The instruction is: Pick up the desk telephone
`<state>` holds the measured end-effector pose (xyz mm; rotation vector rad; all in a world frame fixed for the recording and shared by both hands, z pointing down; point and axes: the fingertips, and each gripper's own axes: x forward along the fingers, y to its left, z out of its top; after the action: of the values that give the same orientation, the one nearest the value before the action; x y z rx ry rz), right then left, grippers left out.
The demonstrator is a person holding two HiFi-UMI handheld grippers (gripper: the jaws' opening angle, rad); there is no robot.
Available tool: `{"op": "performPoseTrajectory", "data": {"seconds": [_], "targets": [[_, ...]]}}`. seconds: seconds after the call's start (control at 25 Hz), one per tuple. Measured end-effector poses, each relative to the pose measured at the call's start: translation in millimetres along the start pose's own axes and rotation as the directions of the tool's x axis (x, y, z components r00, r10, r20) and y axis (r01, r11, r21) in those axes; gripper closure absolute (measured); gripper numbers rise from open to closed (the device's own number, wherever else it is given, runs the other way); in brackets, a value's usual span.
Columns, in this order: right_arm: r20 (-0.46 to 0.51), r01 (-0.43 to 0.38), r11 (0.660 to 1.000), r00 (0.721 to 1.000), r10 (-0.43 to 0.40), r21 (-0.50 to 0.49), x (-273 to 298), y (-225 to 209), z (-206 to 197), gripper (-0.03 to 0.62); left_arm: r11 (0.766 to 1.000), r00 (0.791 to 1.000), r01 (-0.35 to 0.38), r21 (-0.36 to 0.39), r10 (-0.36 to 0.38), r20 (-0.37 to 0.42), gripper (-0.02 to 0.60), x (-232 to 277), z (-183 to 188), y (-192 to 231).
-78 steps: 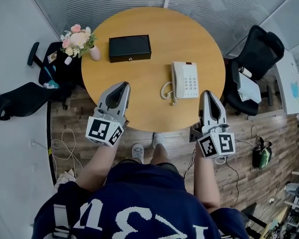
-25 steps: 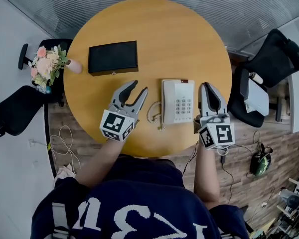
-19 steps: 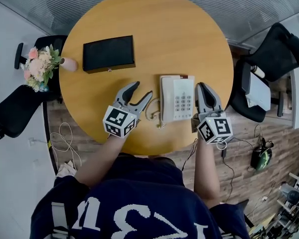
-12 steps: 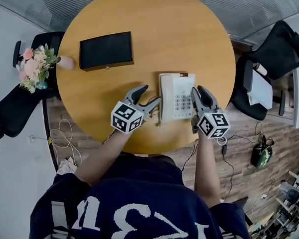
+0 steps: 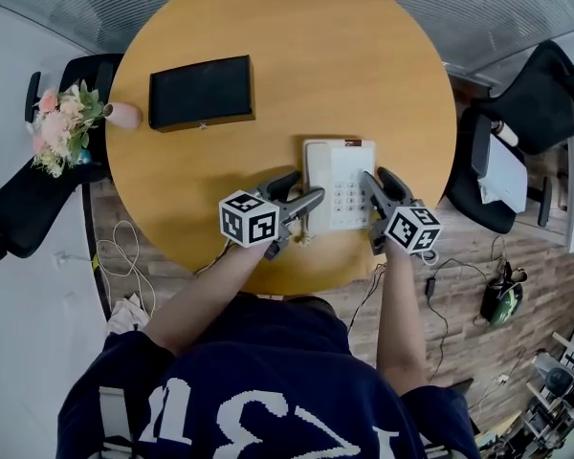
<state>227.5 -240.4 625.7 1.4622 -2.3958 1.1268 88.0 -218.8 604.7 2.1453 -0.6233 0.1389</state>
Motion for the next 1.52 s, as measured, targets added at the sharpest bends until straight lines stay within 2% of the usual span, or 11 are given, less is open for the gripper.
{"op": "performPoseTrajectory", "data": {"seconds": [0.24,0.48,0.6,0.68,0.76,0.92,1.08,1.32,1.52], "targets": [[-0.097,-0.159,0.980,0.981,0.171,0.122,2.8,9.8,-21.8,0.360,1.000,1.000,0.013,-0.027,-0.014,-0.027,0.273,8.5,-2.7,2.2],[-0.190,-0.172,0.980,0.963,0.189,0.102,4.1,9.9,-39.8,0.353,0.998,0.998,-0.036,-0.058,0.032,-0.057,0.250,8.7,-5.0,8.2],[-0.194,-0.168,0.980,0.963,0.186,0.106,5.1,9.7,-39.8,0.352,0.989,0.997,-0.046,-0.140,0.037,-0.063,0.245,8.9,-8.8,10.8],[-0.194,-0.158,0.981,0.965,0.177,0.109,5.8,9.3,-39.6,0.352,0.972,0.998,-0.028,-0.234,0.013,-0.065,0.245,10.3,-13.6,11.9],[-0.179,-0.139,0.982,0.971,0.160,0.126,6.7,8.7,-38.7,0.353,0.958,0.997,-0.004,-0.288,-0.017,-0.071,0.245,11.4,-15.9,12.2],[-0.133,-0.097,0.986,0.984,0.116,0.138,5.2,7.5,-36.7,0.352,0.962,0.995,0.000,-0.273,-0.027,-0.098,0.245,12.4,-13.8,11.8],[-0.101,-0.081,0.988,0.990,0.094,0.128,2.7,11.5,-36.4,0.353,0.962,0.999,0.007,-0.272,-0.020,-0.045,0.245,7.3,-10.3,11.1],[-0.062,-0.099,0.989,0.992,0.107,0.111,2.4,33.4,-30.3,0.356,0.989,1.000,0.007,-0.147,-0.011,-0.026,0.247,-12.2,1.0,4.1],[-0.010,-0.114,0.987,0.993,0.116,0.109,6.4,54.1,-16.6,0.364,0.994,1.000,0.008,-0.106,-0.006,0.022,0.247,-31.2,19.1,0.8]]}}
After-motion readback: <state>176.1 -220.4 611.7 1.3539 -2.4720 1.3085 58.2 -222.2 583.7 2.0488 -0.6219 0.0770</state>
